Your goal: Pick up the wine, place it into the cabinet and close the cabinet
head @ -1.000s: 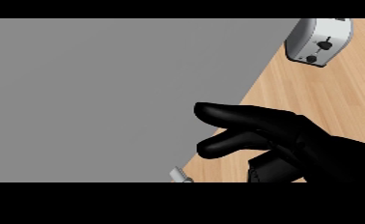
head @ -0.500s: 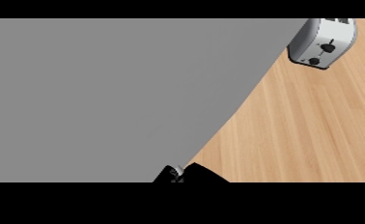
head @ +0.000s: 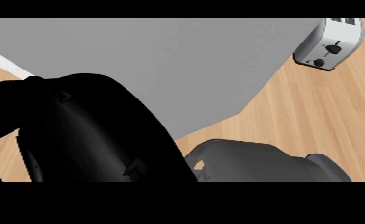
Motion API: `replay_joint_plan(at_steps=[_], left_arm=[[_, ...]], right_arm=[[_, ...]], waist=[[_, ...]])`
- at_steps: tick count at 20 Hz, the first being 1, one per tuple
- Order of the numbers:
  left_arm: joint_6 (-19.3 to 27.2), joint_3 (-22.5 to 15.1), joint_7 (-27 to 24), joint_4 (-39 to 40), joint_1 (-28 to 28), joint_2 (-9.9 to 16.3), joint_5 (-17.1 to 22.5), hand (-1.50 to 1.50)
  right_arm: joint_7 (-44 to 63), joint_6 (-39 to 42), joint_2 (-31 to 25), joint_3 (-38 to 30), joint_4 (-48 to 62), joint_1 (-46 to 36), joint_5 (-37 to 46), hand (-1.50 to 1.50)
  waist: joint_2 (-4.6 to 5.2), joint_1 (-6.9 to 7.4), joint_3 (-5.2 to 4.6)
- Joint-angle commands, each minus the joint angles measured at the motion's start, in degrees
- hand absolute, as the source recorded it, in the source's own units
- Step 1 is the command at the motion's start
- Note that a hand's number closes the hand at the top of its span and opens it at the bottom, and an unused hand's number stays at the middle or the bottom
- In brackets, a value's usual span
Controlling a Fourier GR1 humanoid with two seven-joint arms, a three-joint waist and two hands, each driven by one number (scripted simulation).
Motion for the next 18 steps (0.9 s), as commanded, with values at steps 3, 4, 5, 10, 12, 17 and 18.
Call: replay_joint_plan(at_steps=[3,4,5,10,12,17,18], left_arm=[[-5.92,5.46,1.62,3.39,-0.79,1.61,5.18,1.5],[-4.67,6.22,1.91,0.77,0.17,2.09,4.59,1.5],[-5.29,6.76,2.43,2.52,-0.37,1.87,5.88,1.5],[-8.33,10.9,2.97,4.17,1.37,2.23,7.36,1.5],[-10.16,12.39,3.54,6.0,1.32,3.08,7.45,1.5],[-6.98,12.16,4.17,2.63,1.33,2.15,7.67,1.5],[-6.74,12.79,4.56,2.33,1.39,2.51,8.41,1.5]], right_arm=[[-9.88,-4.92,0.35,-2.77,18.14,-7.31,-4.63,1.5],[-10.74,-3.99,0.35,-4.82,21.89,-9.42,-5.45,1.5],[-13.13,-1.93,0.35,-4.04,24.71,-8.41,-7.0,1.5],[-20.17,0.76,0.36,-10.44,37.59,-10.93,-7.77,1.5],[-24.13,1.48,0.36,-10.75,42.3,-9.8,-6.53,1.5],[-27.59,3.52,-3.04,-10.57,46.64,-7.84,-6.67,1.5],[-27.4,3.21,-3.29,-10.46,46.78,-7.23,-6.75,1.5]], waist=[[0.62,0.21,-0.16],[0.59,0.84,-0.13],[0.73,0.37,-0.12],[0.62,0.35,-0.09],[0.81,0.16,-0.11],[1.14,-0.3,-0.05],[1.02,-0.53,-0.02]])
